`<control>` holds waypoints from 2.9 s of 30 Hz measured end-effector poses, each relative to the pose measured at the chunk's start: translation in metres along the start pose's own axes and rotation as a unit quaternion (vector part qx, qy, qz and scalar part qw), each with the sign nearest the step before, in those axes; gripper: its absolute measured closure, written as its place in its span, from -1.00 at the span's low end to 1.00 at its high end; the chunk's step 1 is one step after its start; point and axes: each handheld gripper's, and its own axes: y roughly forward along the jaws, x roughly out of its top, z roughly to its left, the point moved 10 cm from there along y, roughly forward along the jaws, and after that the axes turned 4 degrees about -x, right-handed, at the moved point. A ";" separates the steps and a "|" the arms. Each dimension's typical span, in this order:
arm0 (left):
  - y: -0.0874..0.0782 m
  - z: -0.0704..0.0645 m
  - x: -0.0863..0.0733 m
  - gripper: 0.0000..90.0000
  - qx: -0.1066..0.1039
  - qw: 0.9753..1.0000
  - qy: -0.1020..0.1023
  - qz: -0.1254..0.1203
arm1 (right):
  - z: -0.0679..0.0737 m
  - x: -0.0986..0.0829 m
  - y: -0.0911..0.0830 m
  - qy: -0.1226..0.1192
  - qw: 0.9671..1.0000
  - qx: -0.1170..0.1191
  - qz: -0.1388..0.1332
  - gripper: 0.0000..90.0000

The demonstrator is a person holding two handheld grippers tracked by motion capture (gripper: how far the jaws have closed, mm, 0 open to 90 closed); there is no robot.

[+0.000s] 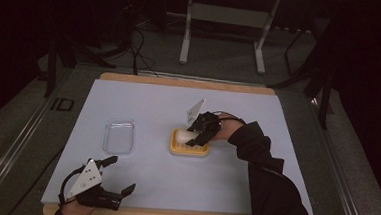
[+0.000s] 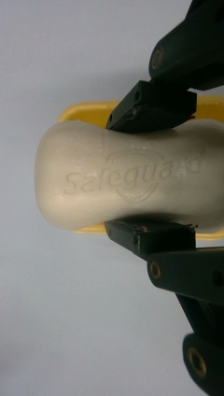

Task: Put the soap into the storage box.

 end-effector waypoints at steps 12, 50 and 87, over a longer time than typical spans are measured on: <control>0.001 -0.001 0.000 -0.97 -0.003 1.000 0.002 0.002 | -0.006 -0.024 0.030 0.019 1.000 -0.004 0.021 0.10; 0.002 -0.002 -0.001 -0.97 -0.004 1.000 0.004 0.007 | -0.008 -0.002 -0.005 0.052 0.997 -0.013 0.057 0.00; 0.002 -0.002 -0.002 -0.97 -0.004 1.000 0.001 0.009 | -0.010 -0.101 -0.074 0.343 0.901 -0.265 -0.032 -0.67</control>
